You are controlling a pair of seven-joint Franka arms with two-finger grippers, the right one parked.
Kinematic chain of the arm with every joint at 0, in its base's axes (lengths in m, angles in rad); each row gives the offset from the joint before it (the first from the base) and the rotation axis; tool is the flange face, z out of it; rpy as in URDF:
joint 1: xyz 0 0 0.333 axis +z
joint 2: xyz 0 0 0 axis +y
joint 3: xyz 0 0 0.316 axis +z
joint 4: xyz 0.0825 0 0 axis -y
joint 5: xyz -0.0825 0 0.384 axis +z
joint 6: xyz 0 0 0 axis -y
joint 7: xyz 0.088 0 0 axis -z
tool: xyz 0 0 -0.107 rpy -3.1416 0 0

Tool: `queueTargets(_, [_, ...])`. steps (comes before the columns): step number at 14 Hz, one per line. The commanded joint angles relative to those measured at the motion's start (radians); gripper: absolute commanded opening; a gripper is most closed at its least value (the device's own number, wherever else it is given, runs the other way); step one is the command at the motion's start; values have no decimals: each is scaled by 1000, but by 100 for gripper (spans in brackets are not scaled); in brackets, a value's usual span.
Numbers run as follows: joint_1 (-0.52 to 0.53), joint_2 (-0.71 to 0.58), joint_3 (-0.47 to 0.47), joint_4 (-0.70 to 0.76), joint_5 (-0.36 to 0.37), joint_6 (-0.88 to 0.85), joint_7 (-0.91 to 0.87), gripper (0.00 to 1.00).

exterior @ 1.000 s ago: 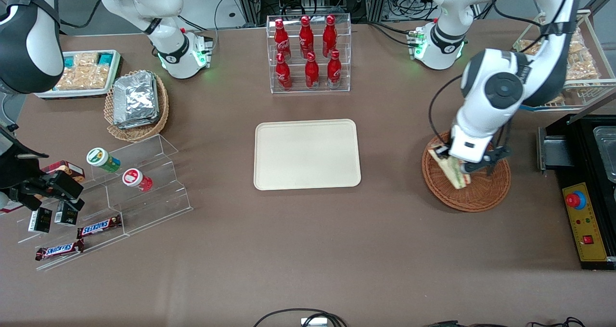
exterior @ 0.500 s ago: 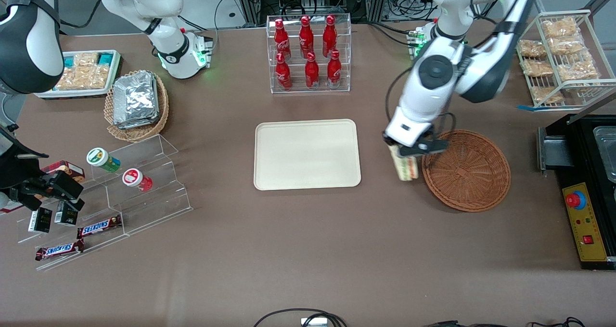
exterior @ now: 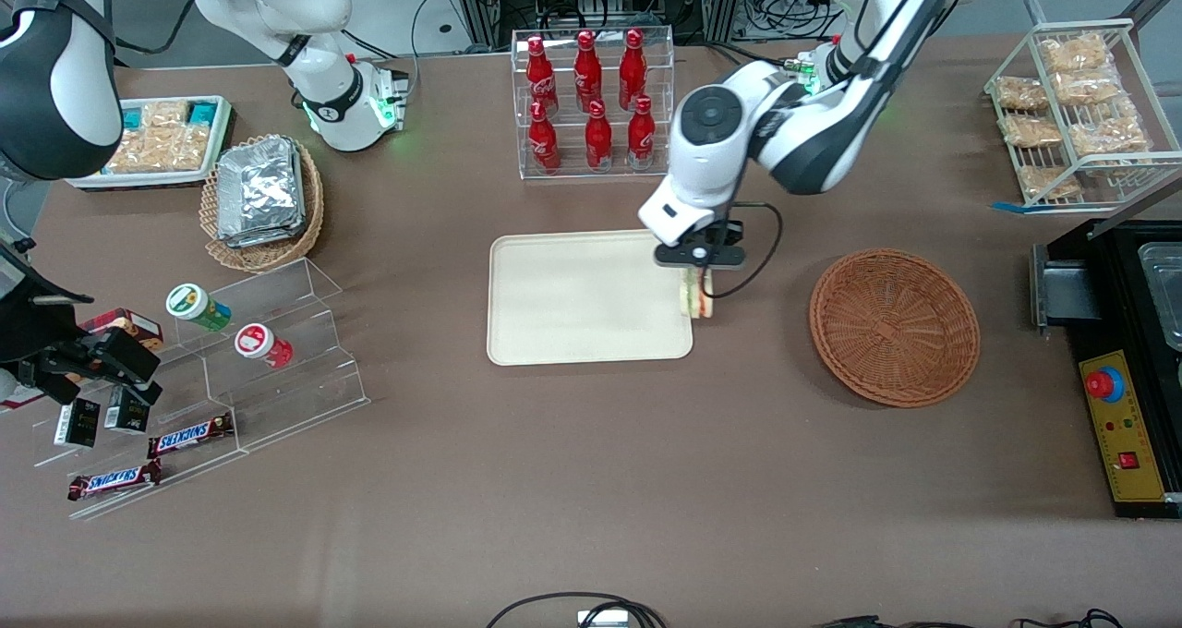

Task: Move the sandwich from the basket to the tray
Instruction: 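Lift the sandwich and carry it over the cream tray, then lower the sandwich onto the tray and open the left gripper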

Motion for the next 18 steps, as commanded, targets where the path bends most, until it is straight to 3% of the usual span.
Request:
queueTargets(1, [-62,154,4,90,91,-8,-110,0])
queueTargets(6, [-130,332,6,168,261,-5,-277,0])
queueTargets(13, [-135,369,4,174,266,25,-280,2])
queueTargets(14, [-135,369,4,173,266,25,-285,39])
queueTargets(15, [-135,371,4,171,266,25,-283,70])
queueTargets(16, [-135,371,2,173,268,25,-282,90])
queueTargets(17, [-135,369,2,173,268,25,-282,99])
queueTargets(18, [-135,368,2,173,268,25,-282,99])
